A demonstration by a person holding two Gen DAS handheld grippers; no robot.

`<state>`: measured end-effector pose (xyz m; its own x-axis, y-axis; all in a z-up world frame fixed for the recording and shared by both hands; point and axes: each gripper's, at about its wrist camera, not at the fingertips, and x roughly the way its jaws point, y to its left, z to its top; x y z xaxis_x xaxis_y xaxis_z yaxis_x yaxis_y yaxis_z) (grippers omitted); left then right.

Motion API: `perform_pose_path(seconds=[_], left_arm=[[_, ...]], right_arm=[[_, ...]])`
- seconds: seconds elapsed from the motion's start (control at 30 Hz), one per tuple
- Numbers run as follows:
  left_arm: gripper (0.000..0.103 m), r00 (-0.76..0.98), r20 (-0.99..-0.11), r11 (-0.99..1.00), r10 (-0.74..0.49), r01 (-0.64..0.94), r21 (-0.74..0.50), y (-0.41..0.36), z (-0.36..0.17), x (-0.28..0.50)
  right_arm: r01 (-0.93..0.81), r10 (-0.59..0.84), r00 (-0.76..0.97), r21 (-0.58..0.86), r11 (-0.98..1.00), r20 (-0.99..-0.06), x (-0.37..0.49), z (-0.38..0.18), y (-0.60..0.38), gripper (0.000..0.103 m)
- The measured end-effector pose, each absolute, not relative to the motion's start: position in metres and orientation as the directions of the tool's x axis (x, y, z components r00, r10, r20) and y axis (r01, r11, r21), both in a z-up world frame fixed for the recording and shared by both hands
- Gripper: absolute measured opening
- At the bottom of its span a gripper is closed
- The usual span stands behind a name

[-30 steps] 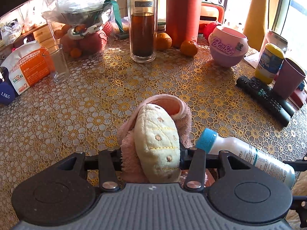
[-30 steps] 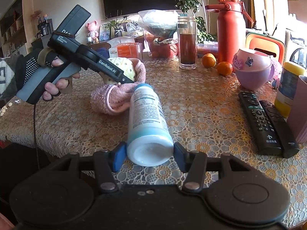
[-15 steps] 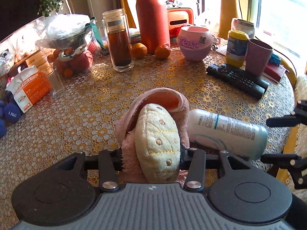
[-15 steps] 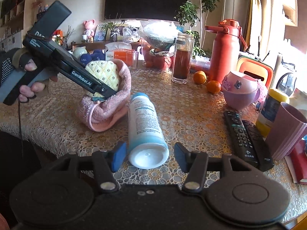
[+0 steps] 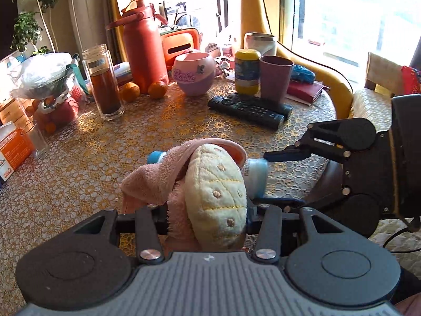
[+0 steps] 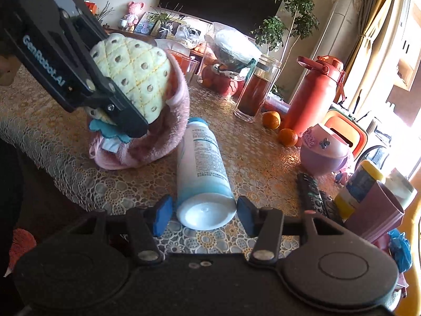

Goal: Organize objects

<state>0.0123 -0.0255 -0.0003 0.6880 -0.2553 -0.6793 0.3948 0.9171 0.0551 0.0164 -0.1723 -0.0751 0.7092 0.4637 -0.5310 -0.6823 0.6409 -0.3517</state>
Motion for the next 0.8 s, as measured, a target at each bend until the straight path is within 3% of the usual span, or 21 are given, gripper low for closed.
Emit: perform_pose_path(seconds=[0.13,0.43,0.8], left_arm=[[0.045,0.684,-0.664,0.907,-0.303,0.422,0.021,-0.033,0.009,0.011],[0.045,0.599,-0.666,0.831,-0.444,0.554,-0.056,-0.056,0.017,0.014],[0.045,0.558,-0.713,0.846,-0.424,0.524,-0.093,-0.062,-0.008,0.073]], right_arm=[[-0.697,0.490,0.689,-0.303,0.650,-0.534,0.021,-0.073,-0.180,0.050],[-0.758,0.690,0.471,0.148,0.635,-0.549,0.056,-0.063,-0.230,0.046],[-0.795,0.708,0.446,0.122,0.595,-0.547,0.058,-0.063,-0.232,0.045]])
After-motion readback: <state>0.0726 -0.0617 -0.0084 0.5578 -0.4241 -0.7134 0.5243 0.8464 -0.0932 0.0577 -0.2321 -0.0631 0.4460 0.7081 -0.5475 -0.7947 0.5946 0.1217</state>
